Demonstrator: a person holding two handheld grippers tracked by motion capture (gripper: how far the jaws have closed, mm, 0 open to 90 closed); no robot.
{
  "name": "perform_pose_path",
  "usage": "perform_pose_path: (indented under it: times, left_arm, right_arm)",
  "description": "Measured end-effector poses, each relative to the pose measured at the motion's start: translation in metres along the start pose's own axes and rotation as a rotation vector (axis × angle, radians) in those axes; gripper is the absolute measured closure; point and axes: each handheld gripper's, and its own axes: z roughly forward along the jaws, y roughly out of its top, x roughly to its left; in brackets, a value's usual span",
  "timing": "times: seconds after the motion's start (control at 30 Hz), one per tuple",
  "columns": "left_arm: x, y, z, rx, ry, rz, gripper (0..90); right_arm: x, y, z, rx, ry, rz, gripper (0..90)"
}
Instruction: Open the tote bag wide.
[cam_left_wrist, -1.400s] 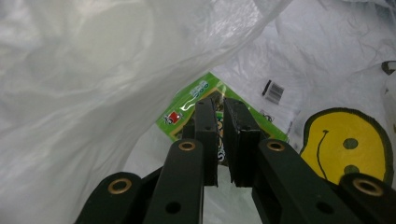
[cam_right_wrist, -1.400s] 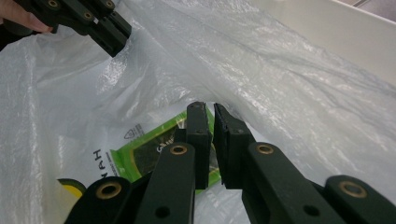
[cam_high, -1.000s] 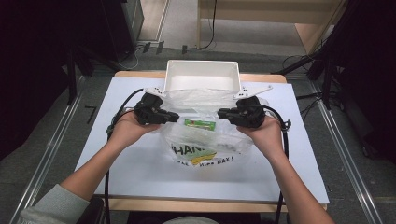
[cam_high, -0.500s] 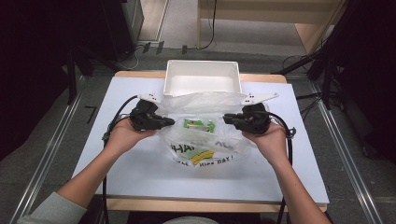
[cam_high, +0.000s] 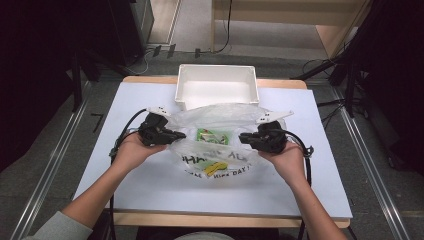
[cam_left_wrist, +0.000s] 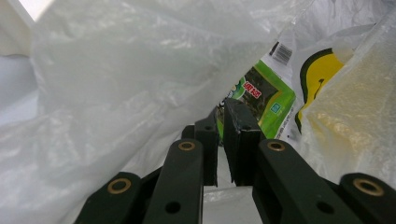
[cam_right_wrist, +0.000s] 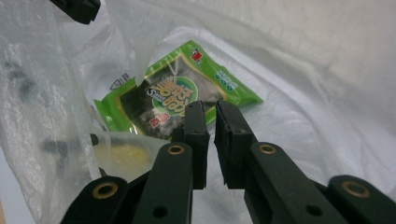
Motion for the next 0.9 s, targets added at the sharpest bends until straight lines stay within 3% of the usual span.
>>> perform_pose_path:
  times: [0.3,0.43,0.57,0.9]
  left_arm:
    - [0.002,-0.013,0.004,0.009,0.008,-0.026,84.7]
    - [0.007,-0.018,0.006,0.026,0.048,-0.054,85.0]
    - [0.014,-0.022,0.009,0.047,0.084,-0.074,85.9]
    - [0.033,-0.039,0.013,0.06,0.102,-0.147,90.0]
  right_arm:
    - [0.001,-0.012,0.008,0.009,-0.007,0.012,84.4]
    - [-0.001,-0.017,0.009,0.018,-0.045,0.029,84.4]
    - [-0.005,-0.021,0.009,0.024,-0.071,0.052,84.8]
    - [-0.017,-0.043,0.008,0.051,-0.102,0.124,85.7]
